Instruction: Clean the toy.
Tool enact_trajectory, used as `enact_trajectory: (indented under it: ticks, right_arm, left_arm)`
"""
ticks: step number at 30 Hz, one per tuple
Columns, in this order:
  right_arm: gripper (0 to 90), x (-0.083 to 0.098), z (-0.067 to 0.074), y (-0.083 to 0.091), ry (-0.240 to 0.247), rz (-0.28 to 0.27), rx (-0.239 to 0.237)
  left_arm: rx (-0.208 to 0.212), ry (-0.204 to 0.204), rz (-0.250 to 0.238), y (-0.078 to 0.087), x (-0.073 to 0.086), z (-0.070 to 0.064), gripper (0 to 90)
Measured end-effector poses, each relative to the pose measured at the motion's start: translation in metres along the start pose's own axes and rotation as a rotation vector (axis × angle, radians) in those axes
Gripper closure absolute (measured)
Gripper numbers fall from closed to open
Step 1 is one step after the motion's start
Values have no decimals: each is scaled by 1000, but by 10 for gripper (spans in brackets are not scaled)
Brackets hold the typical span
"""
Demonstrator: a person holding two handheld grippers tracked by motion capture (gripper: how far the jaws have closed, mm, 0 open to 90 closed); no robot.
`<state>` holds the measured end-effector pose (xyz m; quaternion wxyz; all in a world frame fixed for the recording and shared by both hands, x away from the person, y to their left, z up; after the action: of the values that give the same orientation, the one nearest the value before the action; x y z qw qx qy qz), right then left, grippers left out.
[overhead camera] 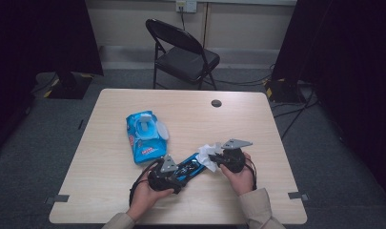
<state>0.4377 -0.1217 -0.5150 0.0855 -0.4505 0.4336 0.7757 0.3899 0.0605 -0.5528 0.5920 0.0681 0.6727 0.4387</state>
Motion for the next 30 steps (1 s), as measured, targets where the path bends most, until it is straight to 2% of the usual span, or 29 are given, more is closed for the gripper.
enact_trajectory:
  ticks: [5, 9, 12, 15, 21, 23, 28, 30]
  right_arm:
    - [864, -6, 27, 3, 37, -10, -76]
    - [860, 0, 48, -6, 89, 44, -118]
    - [846, 6, 56, -15, 95, 75, -142]
    - [806, 10, 59, -18, 103, 91, -144]
    - [641, 10, 57, -16, 120, 104, -122]
    - [606, 10, 57, -16, 119, 115, -129]
    - [495, 8, 60, -16, 113, 99, -139]
    - [454, 6, 60, -14, 111, 86, -127]
  left_arm:
    - [-1, 5, -3, 0, 0, 0, 244]
    - [-1, 4, -3, 0, 0, 0, 243]
    - [-1, 4, -3, 0, 0, 0, 244]
    - [-1, 5, -3, 0, 0, 0, 243]
    - [0, -2, 2, 0, 0, 0, 243]
    - [0, -1, 1, 0, 0, 0, 244]
    - [-1, 6, -6, 0, 0, 0, 243]
    - [-1, 5, -4, 0, 0, 0, 243]
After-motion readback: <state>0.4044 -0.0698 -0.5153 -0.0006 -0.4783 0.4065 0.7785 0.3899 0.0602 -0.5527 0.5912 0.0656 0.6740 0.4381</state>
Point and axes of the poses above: each handheld gripper's, and its own axes: y roughly backward along the jaws, x roughly out of its underside, z roughly to its left, the point moved 7 cm from there along -y, roughly forward along the jaws, and after that the axes turned 8 degrees about -y, right-handed, at the moved point
